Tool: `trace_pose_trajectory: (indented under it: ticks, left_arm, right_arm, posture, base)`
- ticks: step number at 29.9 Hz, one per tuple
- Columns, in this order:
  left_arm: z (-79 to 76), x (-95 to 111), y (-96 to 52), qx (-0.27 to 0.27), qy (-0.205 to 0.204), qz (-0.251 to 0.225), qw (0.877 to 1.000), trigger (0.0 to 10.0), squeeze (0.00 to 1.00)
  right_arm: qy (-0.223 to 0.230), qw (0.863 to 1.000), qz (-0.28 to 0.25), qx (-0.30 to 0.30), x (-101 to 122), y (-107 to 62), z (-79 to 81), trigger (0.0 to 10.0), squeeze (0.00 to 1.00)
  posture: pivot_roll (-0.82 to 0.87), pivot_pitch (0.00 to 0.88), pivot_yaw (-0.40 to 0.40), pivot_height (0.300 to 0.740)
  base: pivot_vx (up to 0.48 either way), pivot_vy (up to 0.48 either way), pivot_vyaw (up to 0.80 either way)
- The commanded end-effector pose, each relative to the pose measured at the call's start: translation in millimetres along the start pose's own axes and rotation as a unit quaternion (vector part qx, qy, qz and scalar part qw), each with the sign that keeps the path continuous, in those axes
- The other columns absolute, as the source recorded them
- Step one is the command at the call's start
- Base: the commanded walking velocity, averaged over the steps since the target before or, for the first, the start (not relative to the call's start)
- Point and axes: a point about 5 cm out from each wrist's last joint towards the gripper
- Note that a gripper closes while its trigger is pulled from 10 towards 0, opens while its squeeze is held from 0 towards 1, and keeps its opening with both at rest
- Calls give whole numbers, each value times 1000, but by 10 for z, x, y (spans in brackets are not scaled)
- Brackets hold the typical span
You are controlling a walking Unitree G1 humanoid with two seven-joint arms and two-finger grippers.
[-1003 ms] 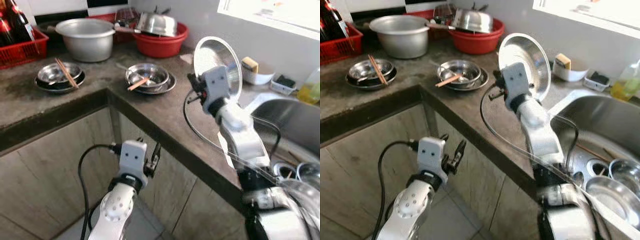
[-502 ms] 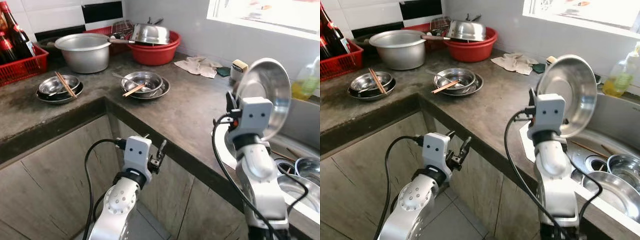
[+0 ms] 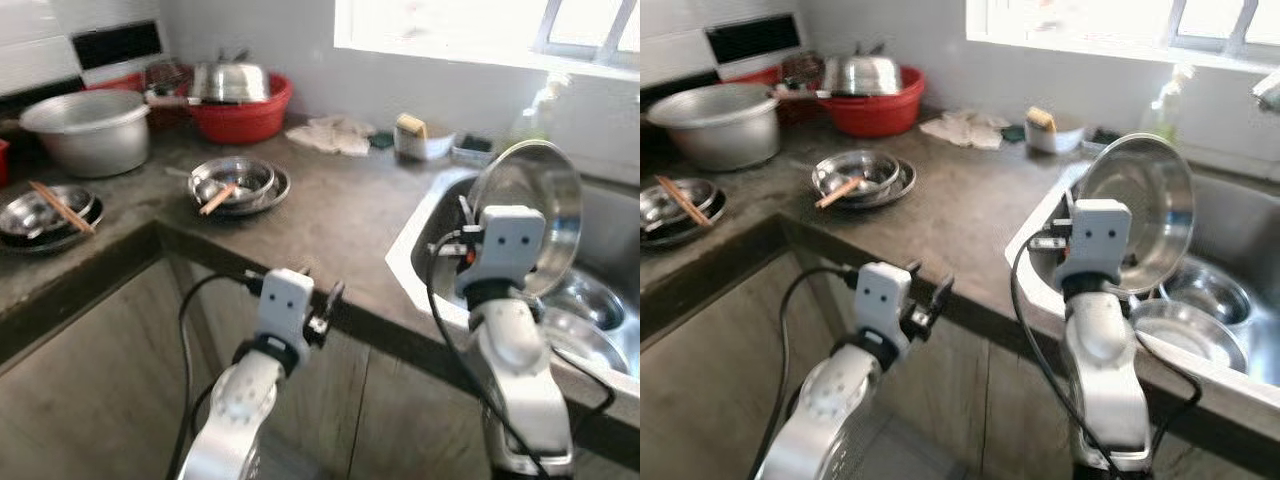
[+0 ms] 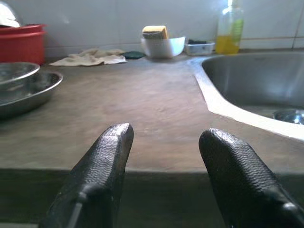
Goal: Kitchen organization
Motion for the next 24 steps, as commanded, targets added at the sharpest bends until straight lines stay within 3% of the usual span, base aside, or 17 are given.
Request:
trace_pose_trajectory:
  ticks: [1, 4, 10, 18, 24]
  left_arm:
    - [-63, 4, 24, -14, 4, 0, 1000, 10000, 0]
    - [-68, 5, 22, -16, 8, -2, 1000, 10000, 0]
    - [-79, 1, 28, -17, 7, 0, 1000, 10000, 0]
    - [-55, 0, 28, -10, 17, -1, 1000, 10000, 0]
    - [-65, -22, 20, -15, 19, 2, 1000, 10000, 0]
  right_arm:
    - [-12, 1000, -18, -15, 102, 12, -74, 10000, 0]
    - [-11, 1000, -18, -15, 108, 10, -70, 10000, 0]
    - [-14, 1000, -14, -9, 115, 26, -45, 10000, 0]
    - [-12, 1000, -7, -1, 101, 43, -31, 10000, 0]
    - [-11, 1000, -6, 5, 106, 57, -12, 10000, 0]
  posture:
    - [-18, 0, -1, 740]
    - [-18, 0, 4, 740]
    - [-17, 0, 1, 740]
    - [-13, 0, -3, 740]
    - [-13, 0, -3, 740]
  base:
    - [0, 0, -788]
    - [0, 0, -775]
    - [218, -359, 0]
    - [0, 0, 0]
    - [171, -406, 0]
Point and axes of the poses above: a point about 5 cm out from each wrist's last joint towards the gripper, its own y axis pointing out of the wrist towards the gripper, its own x axis along the axis of the wrist's last joint, z = x × y, and after that the axes turned 1 degree about -y, right-handed
